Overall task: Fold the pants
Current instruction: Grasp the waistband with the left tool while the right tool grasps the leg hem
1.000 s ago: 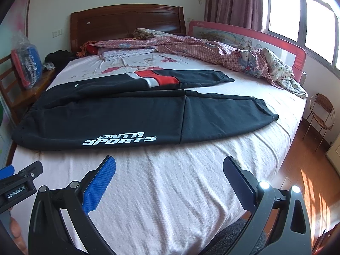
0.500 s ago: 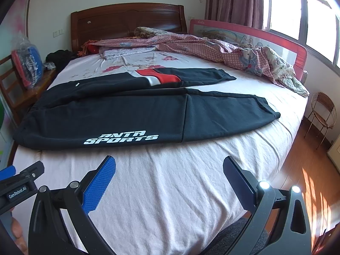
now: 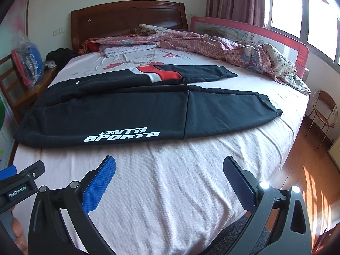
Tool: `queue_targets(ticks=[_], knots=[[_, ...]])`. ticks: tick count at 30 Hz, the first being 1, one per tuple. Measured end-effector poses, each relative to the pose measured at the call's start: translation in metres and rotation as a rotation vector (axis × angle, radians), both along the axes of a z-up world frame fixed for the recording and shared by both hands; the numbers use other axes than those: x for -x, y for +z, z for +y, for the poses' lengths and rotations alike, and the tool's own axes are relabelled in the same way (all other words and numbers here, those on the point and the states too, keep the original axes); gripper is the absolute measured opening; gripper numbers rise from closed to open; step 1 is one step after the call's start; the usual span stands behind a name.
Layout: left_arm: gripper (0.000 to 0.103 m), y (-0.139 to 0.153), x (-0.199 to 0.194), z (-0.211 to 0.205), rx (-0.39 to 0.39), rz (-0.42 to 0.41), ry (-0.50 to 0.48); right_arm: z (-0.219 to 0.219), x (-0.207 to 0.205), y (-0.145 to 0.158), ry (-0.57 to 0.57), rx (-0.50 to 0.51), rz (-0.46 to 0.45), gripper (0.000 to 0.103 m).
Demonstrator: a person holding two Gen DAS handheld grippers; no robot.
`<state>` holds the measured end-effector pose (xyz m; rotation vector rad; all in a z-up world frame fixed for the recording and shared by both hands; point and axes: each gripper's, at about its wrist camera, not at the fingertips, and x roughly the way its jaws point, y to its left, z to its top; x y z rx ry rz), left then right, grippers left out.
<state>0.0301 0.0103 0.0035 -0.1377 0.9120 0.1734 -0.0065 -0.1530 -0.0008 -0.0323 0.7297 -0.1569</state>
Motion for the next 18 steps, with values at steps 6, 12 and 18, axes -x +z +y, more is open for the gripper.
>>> queue_targets(ticks=[6, 12, 18], knots=[[0.101, -0.002, -0.002, 0.005, 0.002, 0.011, 0.004, 0.000, -0.001, -0.003, 0.004, 0.000, 0.014, 0.100], [0.101, -0.002, -0.019, 0.034, 0.155, 0.040, -0.023, 0.002, -0.003, -0.007, 0.003, -0.001, 0.035, 0.100], [0.101, -0.025, -0.050, 0.109, 0.755, 0.090, 0.030, 0.007, -0.005, -0.011, 0.014, 0.009, 0.056, 0.100]])
